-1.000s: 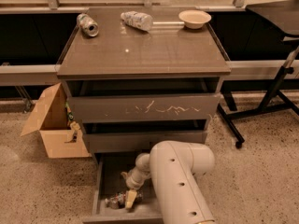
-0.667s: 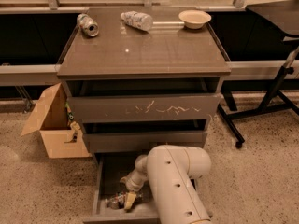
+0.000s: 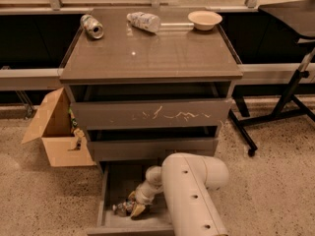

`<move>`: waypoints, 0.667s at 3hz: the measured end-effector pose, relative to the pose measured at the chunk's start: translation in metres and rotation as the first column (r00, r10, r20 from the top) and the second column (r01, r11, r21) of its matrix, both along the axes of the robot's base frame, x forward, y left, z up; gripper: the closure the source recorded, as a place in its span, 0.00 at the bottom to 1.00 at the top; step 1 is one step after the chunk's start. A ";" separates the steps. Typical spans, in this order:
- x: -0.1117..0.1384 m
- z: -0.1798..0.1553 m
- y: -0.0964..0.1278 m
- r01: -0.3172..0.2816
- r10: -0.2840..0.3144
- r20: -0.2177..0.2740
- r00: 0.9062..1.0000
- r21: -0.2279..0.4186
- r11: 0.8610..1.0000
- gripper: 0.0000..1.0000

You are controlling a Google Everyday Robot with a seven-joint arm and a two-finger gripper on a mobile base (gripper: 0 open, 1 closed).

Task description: Pick water bottle from bottom drawer and place on counter

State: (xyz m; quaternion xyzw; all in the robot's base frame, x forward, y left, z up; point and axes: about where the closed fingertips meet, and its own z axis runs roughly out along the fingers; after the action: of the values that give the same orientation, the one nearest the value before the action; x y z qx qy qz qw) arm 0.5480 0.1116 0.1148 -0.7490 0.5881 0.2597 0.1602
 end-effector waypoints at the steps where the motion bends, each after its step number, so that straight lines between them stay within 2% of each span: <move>1: -0.003 0.041 -0.007 0.021 -0.025 0.050 0.998 0.079 0.997 0.97; 2: -0.018 0.121 -0.013 0.040 -0.070 0.136 0.988 0.214 0.976 1.00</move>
Offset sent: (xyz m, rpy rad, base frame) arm -0.0348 -0.0228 0.1987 0.3488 -0.2236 -0.0921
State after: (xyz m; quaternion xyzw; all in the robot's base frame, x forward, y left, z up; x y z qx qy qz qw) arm 0.5303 0.0988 0.2354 -0.7279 0.5648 0.2618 0.2875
